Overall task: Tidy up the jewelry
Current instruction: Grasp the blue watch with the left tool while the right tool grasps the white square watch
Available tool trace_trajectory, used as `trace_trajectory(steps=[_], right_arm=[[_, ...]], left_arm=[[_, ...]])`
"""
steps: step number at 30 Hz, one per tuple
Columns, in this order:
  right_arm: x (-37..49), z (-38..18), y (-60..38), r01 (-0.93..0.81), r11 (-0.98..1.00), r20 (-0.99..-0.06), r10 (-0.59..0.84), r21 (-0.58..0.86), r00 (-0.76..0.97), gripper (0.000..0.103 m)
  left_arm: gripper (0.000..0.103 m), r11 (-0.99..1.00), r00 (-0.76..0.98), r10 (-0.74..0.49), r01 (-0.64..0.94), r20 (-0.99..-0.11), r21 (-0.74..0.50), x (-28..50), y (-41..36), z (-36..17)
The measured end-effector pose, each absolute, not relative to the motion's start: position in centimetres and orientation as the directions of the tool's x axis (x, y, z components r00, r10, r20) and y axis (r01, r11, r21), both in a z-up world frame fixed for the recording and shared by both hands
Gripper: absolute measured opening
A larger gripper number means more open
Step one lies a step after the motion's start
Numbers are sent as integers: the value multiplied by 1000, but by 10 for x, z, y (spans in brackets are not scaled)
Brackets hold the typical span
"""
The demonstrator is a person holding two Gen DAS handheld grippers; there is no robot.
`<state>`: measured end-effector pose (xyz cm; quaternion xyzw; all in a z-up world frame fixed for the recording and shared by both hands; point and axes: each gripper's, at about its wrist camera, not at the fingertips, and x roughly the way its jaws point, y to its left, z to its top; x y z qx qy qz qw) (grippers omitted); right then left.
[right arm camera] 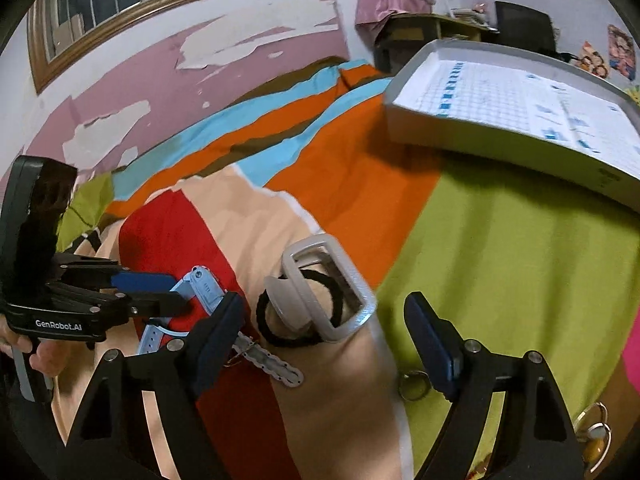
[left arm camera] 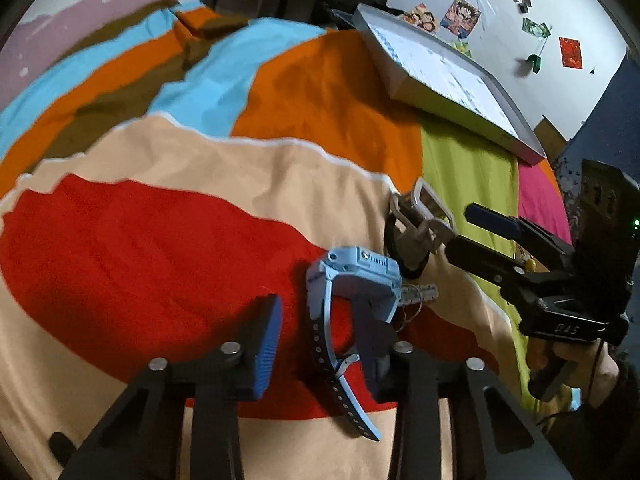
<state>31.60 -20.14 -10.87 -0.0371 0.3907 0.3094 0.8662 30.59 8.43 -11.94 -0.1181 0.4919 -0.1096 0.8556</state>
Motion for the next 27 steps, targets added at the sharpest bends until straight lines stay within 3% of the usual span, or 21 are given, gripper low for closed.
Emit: trace_trajectory(steps=[5,7,16,27], right_arm=[[323,-112,-196,-561,807,-704,506,184,498,66],[324,-113,-195,-560,808,-702,506,181,502,54],[310,-105,-195,-584,800,-691,500,137,523,50],[305,-79,-230,-549,805,-607,556,224,568,48]], left_arm=[[12,936,463,-338,77,-819,-343,310,84,-128],[11,932,461,-348,73,-816,-356,310,87,-128],[6,923,479,-348,25,-806,-384,307,94,-122],[5,915,574,-324,-12,-752,-403,297,102,-100]])
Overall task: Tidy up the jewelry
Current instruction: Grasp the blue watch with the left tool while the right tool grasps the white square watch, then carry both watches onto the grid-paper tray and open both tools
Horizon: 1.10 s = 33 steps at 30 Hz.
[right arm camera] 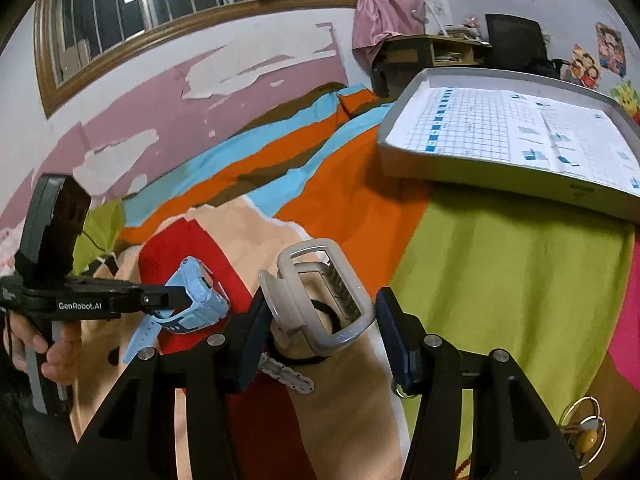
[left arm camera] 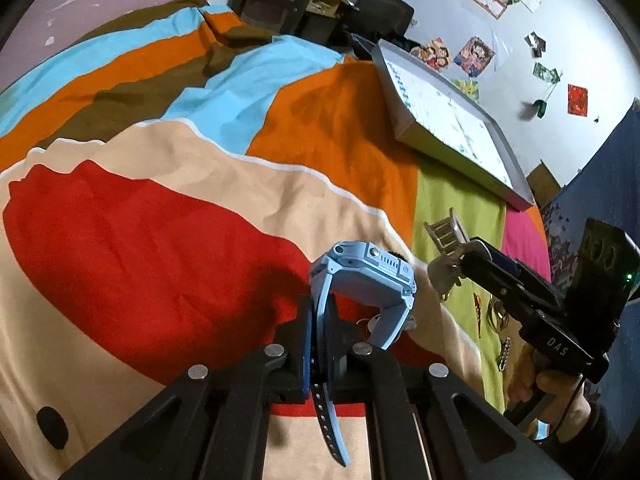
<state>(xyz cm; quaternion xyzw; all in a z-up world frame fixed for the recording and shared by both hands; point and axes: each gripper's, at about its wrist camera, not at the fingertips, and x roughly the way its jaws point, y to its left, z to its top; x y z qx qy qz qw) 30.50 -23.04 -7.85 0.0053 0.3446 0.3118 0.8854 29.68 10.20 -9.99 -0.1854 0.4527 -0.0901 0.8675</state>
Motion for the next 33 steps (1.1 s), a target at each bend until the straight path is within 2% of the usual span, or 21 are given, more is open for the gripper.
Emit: trace_trajectory(steps=[8,15,21,25,31,33], right_arm=[[306,-37,-264,-492,833,-464,551,253,694,48],[335,-4,-341,-340,902,-330,417,267,847,48],[394,-3,-388,-214,950,-327,282,229,902,48],[425,-5,-397,-189,949,-339,270,254,901,48],[448,-29,-397,-157,960,-409,244,233,880,48],[451,-36,-397,-140,961,-432,235,240,871,49]], left_arm=[[5,928,677,-287,22,-677,-372,315,81,-59],[5,916,751,-289,36,-594,-400,390,24,-12],[5,925,742,-304,79,-597,-373,467,-39,-4],[5,929,702,-299,59,-646,-366,511,-68,-20],[6,944,665,-264,30,-699,-328,536,-79,-40],[9,938,653,-268,8,-708,-347,539,-77,-43]])
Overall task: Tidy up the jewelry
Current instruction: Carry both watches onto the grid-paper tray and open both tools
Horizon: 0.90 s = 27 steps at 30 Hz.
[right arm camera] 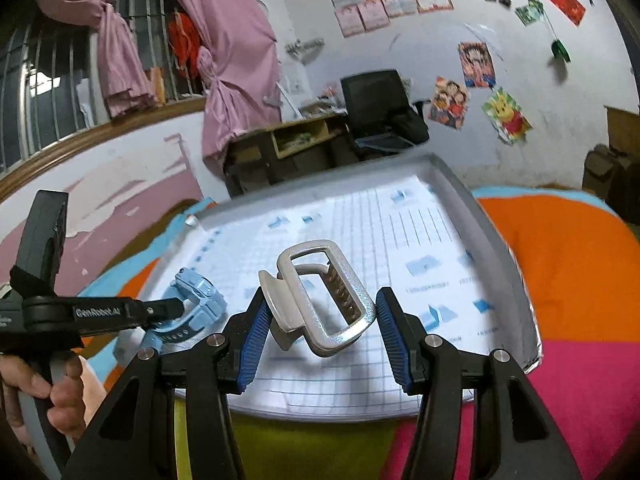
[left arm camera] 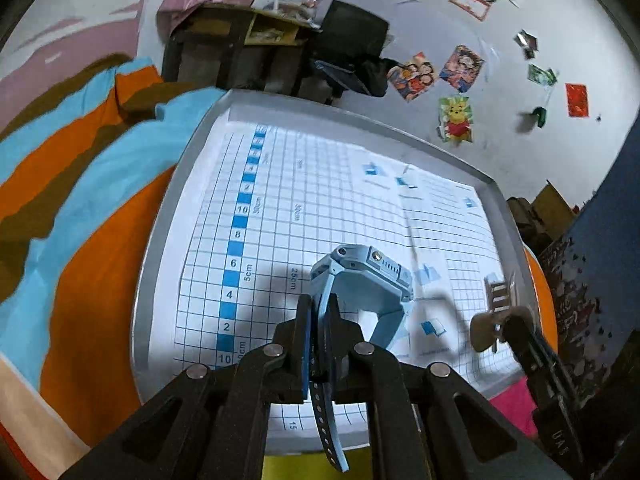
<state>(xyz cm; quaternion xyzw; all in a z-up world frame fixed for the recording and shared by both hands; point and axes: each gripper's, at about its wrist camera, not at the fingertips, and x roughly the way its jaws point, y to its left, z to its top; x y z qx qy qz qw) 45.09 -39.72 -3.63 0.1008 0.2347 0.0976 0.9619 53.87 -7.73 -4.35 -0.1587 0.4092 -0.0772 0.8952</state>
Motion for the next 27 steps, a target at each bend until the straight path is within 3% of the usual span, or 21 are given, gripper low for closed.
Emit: trace_trajectory(steps=[3,6,9,10,11,13,18,22,27], right_arm=[[454,-44,-394,-142,956,-453,249,258,856,49],[452,-46,-393,-141,956,-448,247,257,859,58],[442,-38,-394,-135,959,-423,232,248,876,63],[440,-33,-395,-133,960,-416,228,246,880,63],[435,-29,-395,-130,961,-406,223,243,886,63],[422,-18,-395,-121,965,-383,205,231,901,68],[378,16,-395,-121,976,-313,174,183,934,77],[341,43,-393,-121,982,-263,156,141,952,94],[280,70,-387,-125,987,-185,143,105,972,97]], left_arm=[[10,934,654,-253,-29,-713,-357,540,-73,-45],[14,941,671,-226,-39,-706,-337,534,-70,-40],[32,955,701,-190,-29,-687,-294,522,-70,-31],[43,958,714,-187,-21,-674,-287,516,-70,-27],[61,959,728,-185,-13,-660,-284,510,-68,-23],[80,959,772,-167,-17,-614,-282,491,-65,-12],[87,968,829,-146,6,-541,-252,448,-61,16],[99,973,876,-127,19,-465,-231,404,-57,38],[103,985,933,-78,17,-352,-174,340,-53,61]])
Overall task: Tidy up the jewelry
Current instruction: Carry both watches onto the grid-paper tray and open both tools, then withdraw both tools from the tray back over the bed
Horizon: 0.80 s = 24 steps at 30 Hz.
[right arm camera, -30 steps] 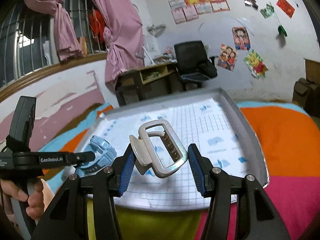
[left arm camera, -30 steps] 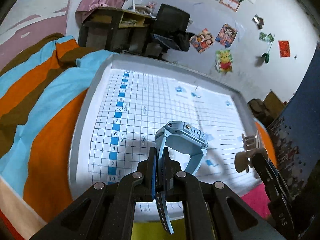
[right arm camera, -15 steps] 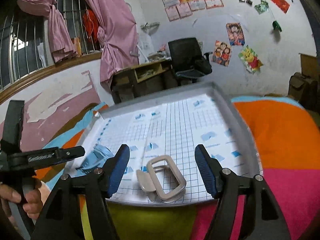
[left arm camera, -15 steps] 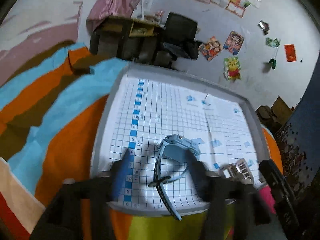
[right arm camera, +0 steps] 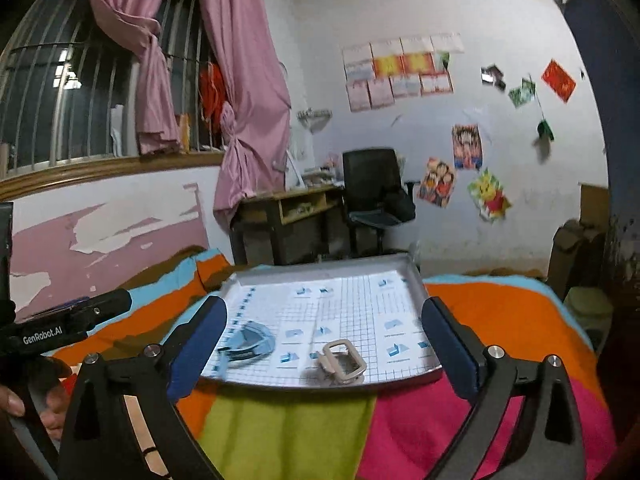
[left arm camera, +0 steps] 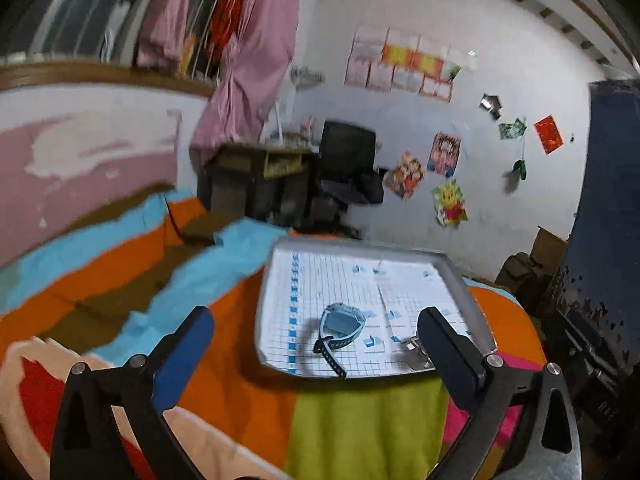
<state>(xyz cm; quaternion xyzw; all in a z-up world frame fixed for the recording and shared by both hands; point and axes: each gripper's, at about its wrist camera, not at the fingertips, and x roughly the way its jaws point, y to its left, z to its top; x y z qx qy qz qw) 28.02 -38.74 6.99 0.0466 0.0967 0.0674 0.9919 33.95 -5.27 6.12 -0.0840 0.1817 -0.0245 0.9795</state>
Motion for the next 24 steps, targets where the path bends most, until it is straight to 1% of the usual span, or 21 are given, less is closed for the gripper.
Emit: trace_trajectory(steps=[3,8,17,24], right_arm=[[239,82,-382,-128,989,-135,137,75,981,101],[180,90,-374,-124,991,-91,129,57,987,102],[92,82,-366,-109,994,-67,109,0,992,102],[42,72,-364,-98,995,-100,100,32,990,102]], left_arm=[[103,988,948,-77,31,-307,-151,302,-51,70],[103,989,963,-80,44,-257,-142,247,-41,76],[103,986,965,-73,31,-253,-164,168,-20,55],[103,988,969,-71,35,-237,-151,129,-8,45]])
